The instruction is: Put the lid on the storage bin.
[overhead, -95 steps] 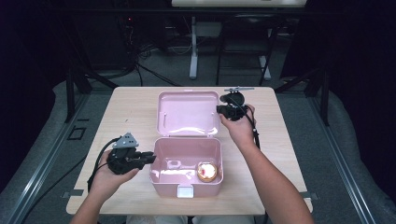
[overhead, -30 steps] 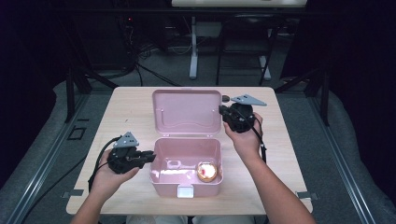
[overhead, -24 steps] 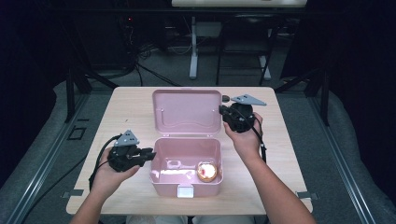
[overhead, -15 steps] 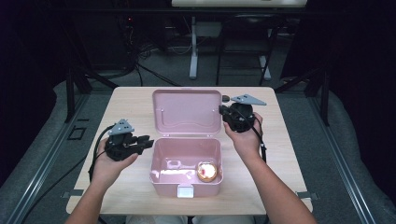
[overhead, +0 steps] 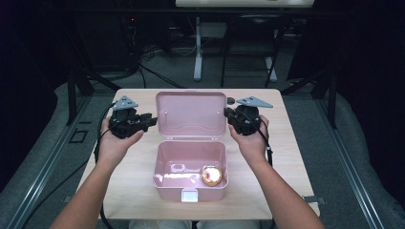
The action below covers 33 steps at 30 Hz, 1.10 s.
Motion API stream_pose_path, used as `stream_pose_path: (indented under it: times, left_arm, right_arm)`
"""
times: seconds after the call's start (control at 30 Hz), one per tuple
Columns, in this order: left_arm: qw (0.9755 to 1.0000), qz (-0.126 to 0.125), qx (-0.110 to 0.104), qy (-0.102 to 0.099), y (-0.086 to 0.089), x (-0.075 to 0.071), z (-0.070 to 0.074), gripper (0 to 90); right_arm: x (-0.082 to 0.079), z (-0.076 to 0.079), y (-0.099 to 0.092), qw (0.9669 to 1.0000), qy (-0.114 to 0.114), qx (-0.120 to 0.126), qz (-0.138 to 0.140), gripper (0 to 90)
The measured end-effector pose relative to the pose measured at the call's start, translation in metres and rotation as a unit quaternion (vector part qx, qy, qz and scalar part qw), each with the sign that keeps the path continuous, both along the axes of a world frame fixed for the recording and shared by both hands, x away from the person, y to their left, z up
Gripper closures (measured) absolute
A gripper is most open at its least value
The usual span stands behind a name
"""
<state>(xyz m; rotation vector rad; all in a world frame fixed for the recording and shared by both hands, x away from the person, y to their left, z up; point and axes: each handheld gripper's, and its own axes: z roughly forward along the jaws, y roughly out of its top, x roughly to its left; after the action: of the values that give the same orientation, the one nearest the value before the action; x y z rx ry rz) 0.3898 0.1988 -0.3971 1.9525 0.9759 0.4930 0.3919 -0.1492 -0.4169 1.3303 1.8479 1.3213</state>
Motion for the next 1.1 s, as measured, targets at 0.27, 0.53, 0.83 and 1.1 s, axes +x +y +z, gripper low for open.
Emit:
stream_pose_path:
  times: [0.27, 0.53, 0.83, 1.1]
  left_arm:
    - [0.9998, 0.016, 0.000, -0.009, -0.007, 0.012, 0.010, 67.0]
    - [0.9993, 0.034, -0.013, -0.006, -0.011, 0.025, 0.009, 65.3]
    - [0.9988, 0.045, -0.018, -0.001, -0.014, 0.036, 0.003, 72.8]
    - [0.9989, 0.045, -0.013, -0.004, -0.017, 0.034, 0.004, 80.2]
  right_arm:
    - [-0.001, 0.000, 0.000, 1.0000, -0.003, -0.001, 0.000, 87.6]
    - [-0.002, 0.000, 0.000, 1.0000, -0.007, -0.001, 0.003, 87.6]
    - [-0.004, 0.000, -0.001, 1.0000, -0.008, 0.001, 0.003, 87.6]
    - [-0.004, 0.000, -0.002, 0.9999, -0.009, 0.003, 0.007, 87.4]
